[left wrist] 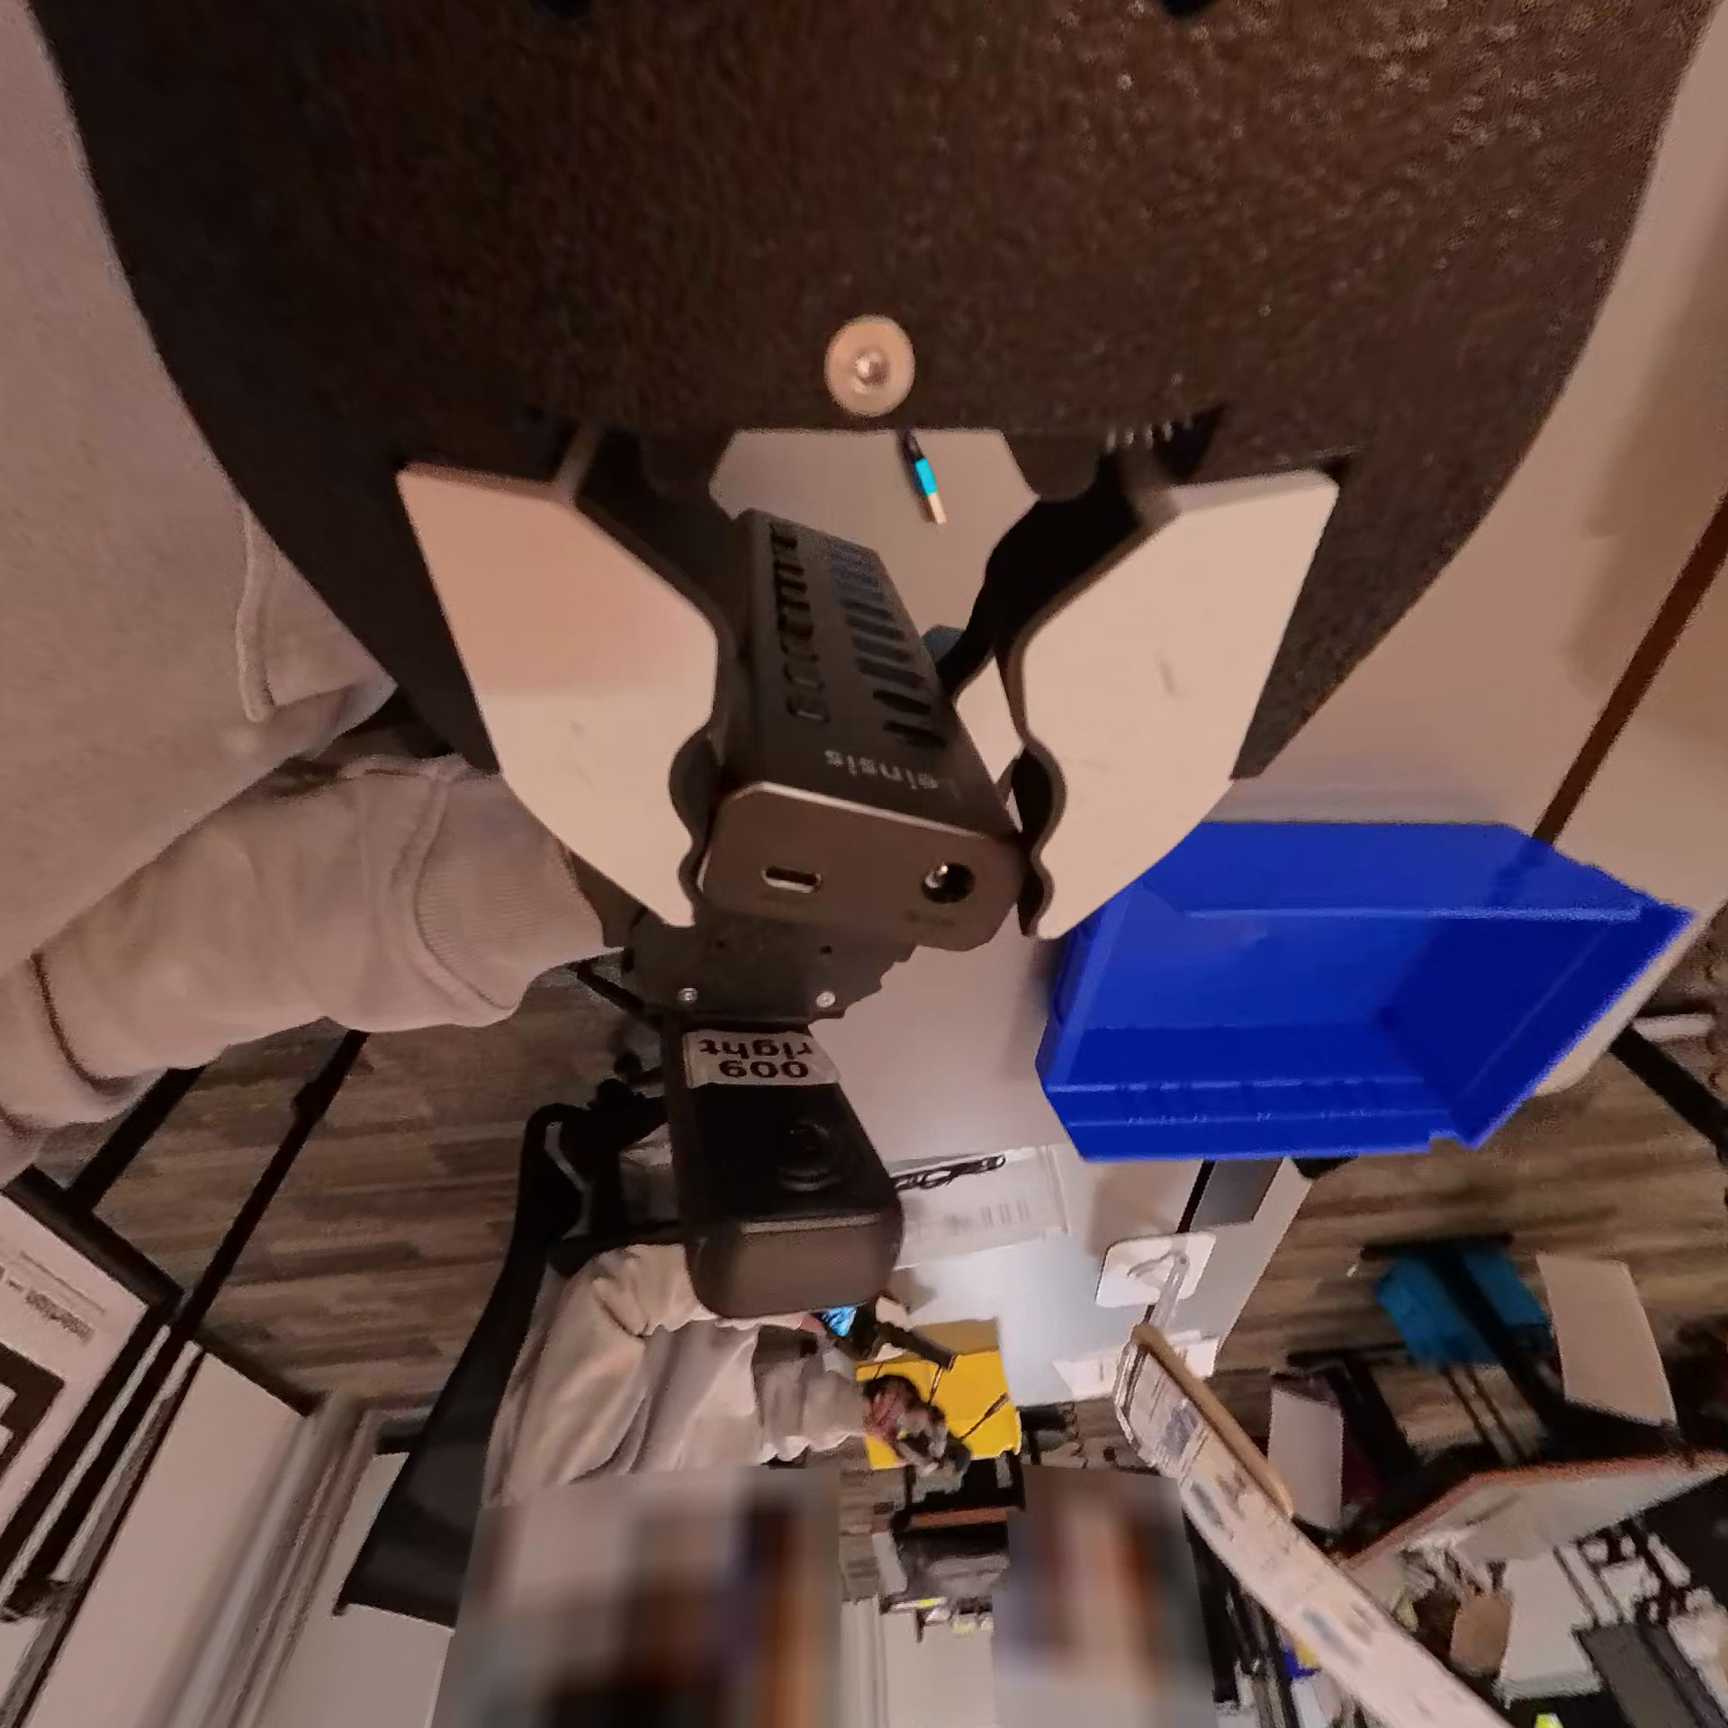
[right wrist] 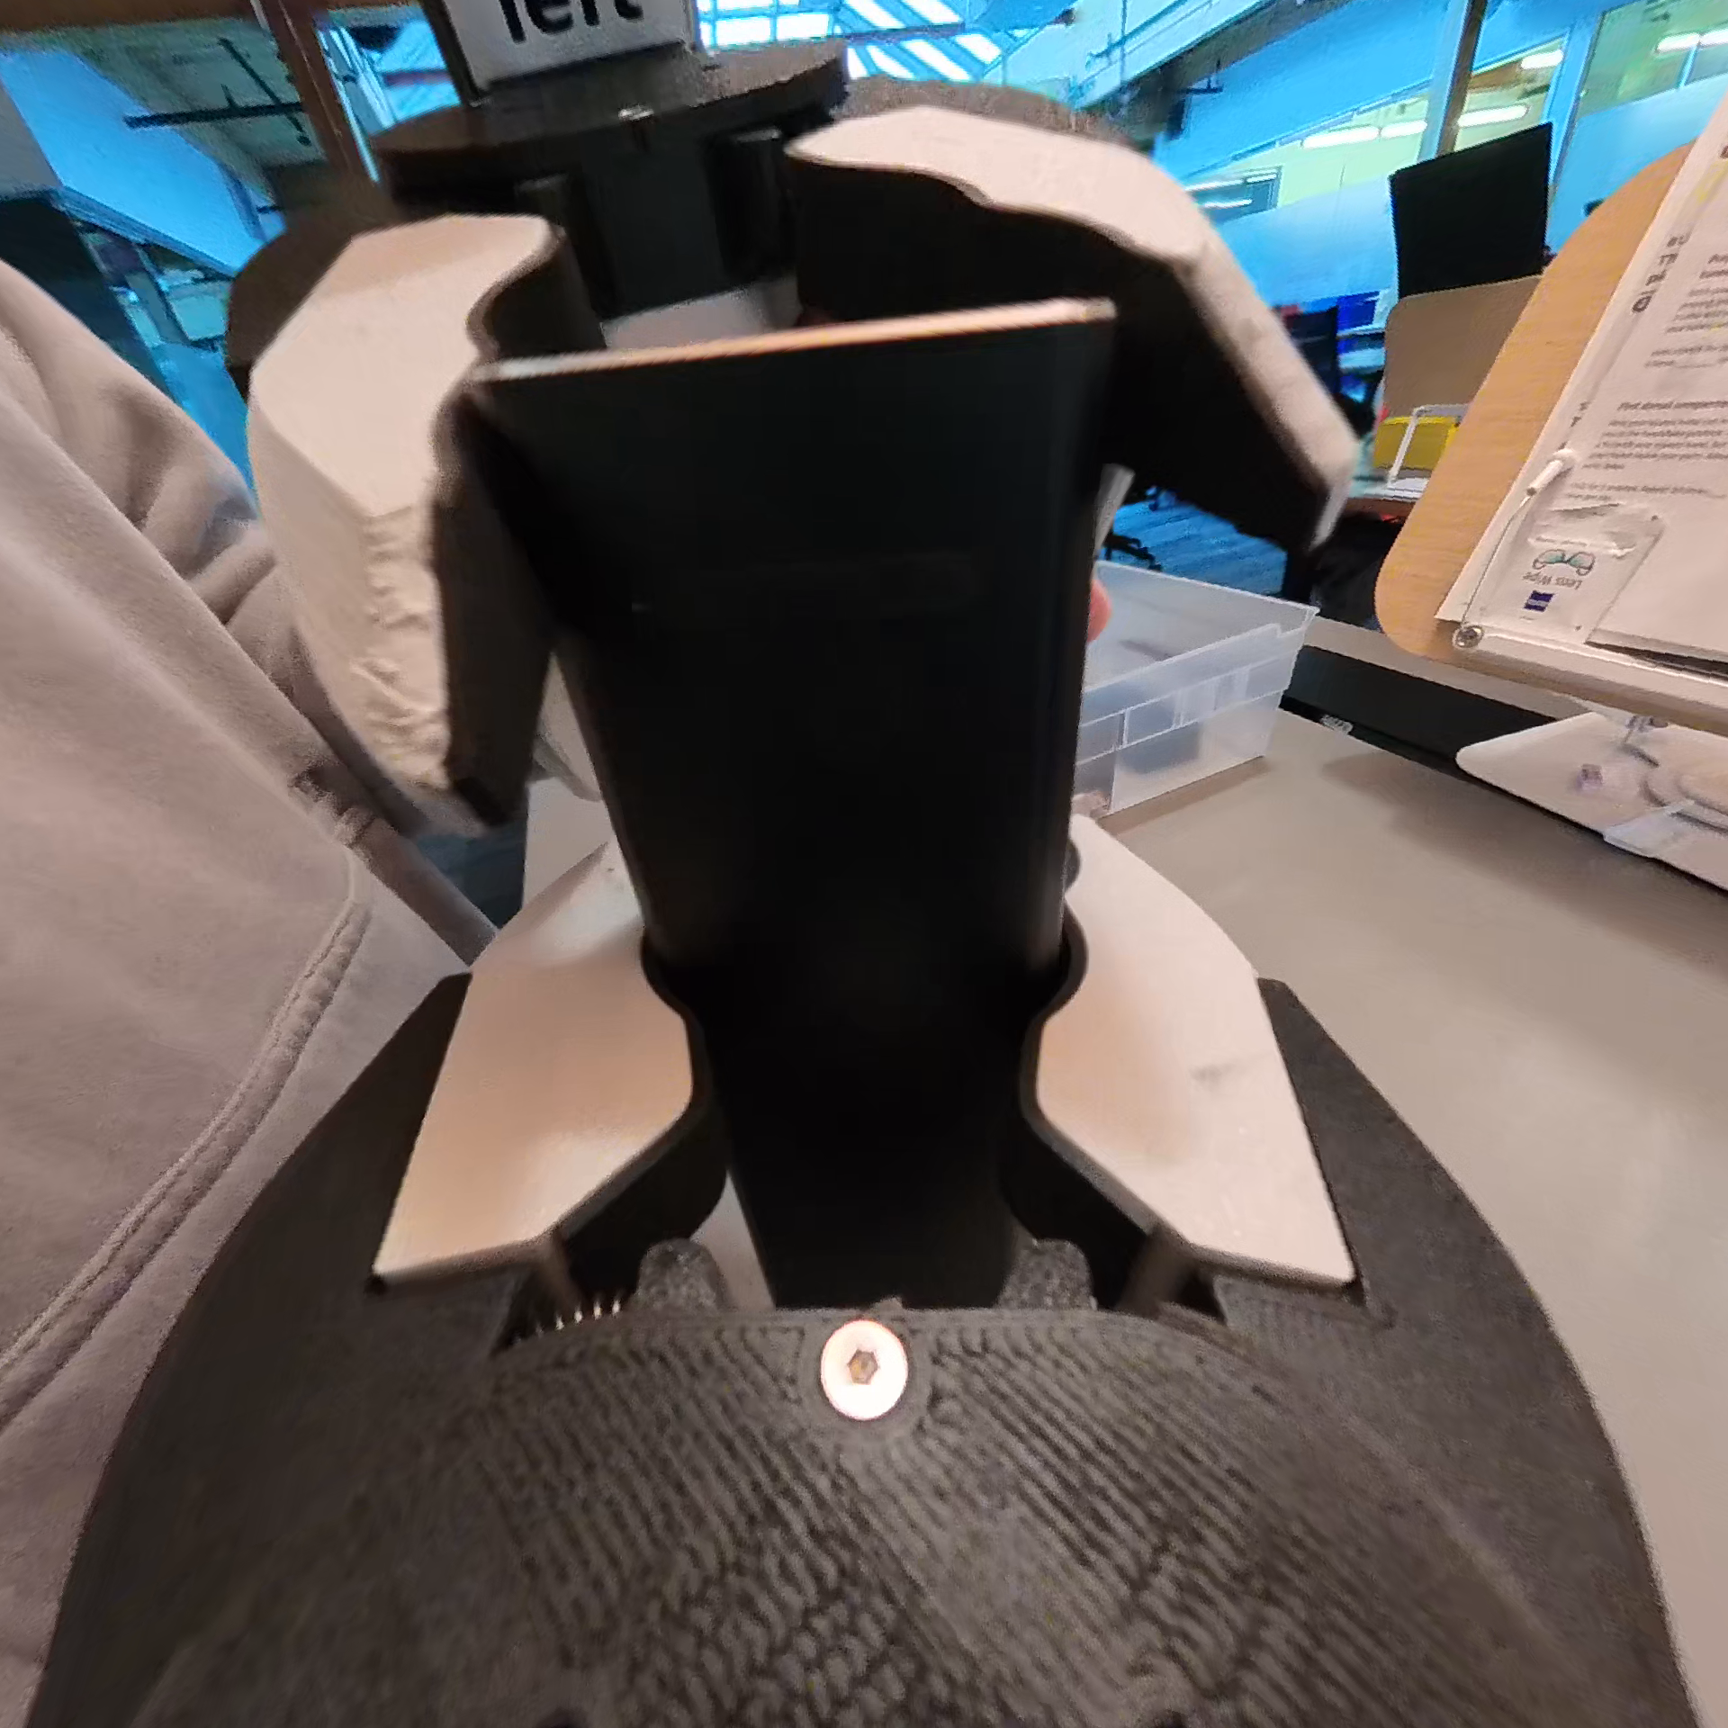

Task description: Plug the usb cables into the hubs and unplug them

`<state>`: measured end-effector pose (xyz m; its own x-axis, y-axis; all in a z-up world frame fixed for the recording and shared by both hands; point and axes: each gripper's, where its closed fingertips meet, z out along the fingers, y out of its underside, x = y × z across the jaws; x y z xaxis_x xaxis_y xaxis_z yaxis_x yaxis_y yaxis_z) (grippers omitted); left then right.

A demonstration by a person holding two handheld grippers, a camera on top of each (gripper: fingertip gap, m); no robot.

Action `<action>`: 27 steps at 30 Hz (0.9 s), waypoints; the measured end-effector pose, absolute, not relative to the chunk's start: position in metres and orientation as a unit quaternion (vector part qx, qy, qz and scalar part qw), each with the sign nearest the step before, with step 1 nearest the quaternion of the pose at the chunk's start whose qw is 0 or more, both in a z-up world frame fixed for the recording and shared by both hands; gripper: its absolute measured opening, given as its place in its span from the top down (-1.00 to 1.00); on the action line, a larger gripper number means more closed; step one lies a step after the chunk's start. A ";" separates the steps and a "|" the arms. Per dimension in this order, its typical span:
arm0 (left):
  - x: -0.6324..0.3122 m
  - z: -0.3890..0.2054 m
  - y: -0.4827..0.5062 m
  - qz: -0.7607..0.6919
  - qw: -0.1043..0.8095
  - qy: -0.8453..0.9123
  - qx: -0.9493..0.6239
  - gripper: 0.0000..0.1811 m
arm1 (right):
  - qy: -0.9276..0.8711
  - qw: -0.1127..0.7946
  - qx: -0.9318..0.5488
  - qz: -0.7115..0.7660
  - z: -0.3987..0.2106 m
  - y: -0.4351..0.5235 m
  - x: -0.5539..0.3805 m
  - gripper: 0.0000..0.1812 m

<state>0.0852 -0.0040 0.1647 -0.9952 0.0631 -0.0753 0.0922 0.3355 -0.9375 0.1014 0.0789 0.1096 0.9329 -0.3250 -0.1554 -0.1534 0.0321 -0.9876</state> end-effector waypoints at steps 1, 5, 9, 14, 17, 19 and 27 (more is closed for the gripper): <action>0.083 0.168 -0.004 -0.577 0.019 0.814 0.064 0.33 | 0.174 0.692 -0.697 -0.063 0.109 0.080 0.102 0.16; 0.078 0.182 -0.006 -0.600 0.022 0.794 0.098 0.33 | 0.183 0.680 -0.706 -0.075 0.110 0.082 0.104 0.06; 0.082 0.183 -0.005 -0.612 -0.001 0.783 0.111 0.33 | 0.204 0.656 -0.719 -0.104 0.107 0.082 0.113 0.09; 0.104 0.188 -0.005 -0.621 -0.002 0.782 0.054 0.31 | 0.217 0.682 -0.692 -0.093 0.114 0.074 0.120 0.11; 0.121 0.189 0.009 -0.639 0.051 0.767 0.028 0.33 | 0.273 0.692 -0.657 -0.119 0.112 0.036 0.137 0.18; 0.123 0.157 0.019 -0.611 0.083 0.786 0.034 0.50 | 0.300 0.716 -0.618 -0.128 0.118 0.006 0.139 0.18; 0.113 -0.052 0.064 -0.315 0.224 0.914 0.123 0.51 | 0.323 0.721 -0.592 -0.158 0.115 -0.031 0.130 0.18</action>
